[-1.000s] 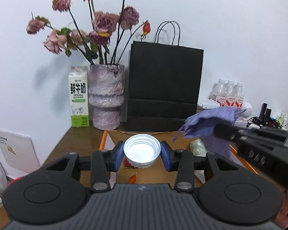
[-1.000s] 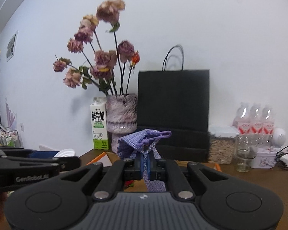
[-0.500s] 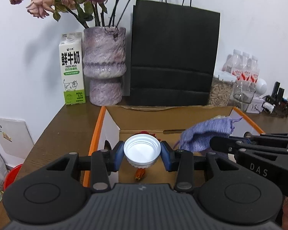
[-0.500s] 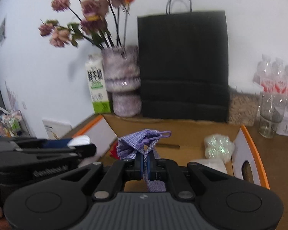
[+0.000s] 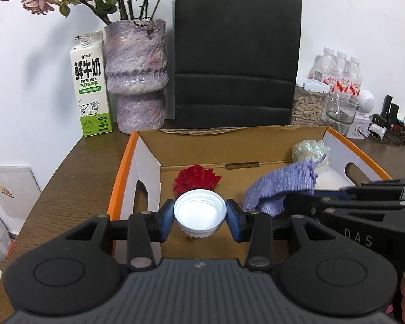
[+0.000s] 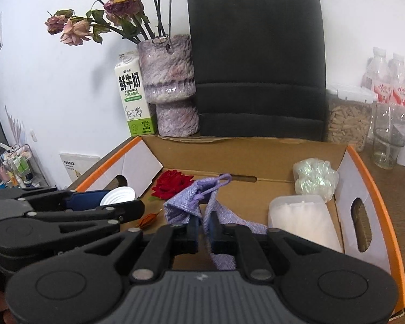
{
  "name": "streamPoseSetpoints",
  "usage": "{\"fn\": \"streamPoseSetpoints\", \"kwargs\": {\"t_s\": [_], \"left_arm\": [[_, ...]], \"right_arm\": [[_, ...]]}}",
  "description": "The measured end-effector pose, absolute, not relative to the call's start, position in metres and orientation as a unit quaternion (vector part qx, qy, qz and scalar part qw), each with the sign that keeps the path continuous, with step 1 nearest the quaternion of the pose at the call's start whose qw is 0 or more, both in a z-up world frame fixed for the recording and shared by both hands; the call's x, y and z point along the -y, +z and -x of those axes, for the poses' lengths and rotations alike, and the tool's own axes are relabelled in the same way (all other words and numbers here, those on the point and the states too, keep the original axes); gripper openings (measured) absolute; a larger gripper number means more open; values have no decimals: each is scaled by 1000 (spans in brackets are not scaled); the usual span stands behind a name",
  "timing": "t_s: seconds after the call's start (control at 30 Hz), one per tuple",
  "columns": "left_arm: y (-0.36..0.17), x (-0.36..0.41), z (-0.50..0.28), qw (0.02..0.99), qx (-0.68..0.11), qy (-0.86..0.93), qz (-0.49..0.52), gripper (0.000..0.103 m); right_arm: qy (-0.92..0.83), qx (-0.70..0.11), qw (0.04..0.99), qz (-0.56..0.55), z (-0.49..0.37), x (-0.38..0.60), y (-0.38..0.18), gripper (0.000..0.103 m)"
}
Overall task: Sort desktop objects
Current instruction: 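Carry the cap and pouch into the cardboard box and open both grippers, then withdraw both grippers from the box back over the table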
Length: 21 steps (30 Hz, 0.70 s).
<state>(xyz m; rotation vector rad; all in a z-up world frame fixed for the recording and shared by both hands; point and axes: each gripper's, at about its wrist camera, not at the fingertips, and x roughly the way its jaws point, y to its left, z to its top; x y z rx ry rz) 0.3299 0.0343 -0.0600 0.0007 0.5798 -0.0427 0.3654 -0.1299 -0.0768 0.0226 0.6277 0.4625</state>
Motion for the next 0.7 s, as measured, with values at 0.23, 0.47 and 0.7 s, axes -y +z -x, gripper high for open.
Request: {"fn": "streamPoseSetpoints", "kwargs": {"t_s": [0.23,0.47,0.7], "left_arm": [[-55,-47,-326,960,-278,5,23,88],[-47,-47,-317,965,-262,13,26,103],[-47,-43,-315,965,-261,13,16,103]], "right_arm": [[215,-317,923,-18,-362,140,-69,66],[200,-291,935,-1,-356,156,-53,103],[204,-295,933,15,-355,154,-55,103]]}}
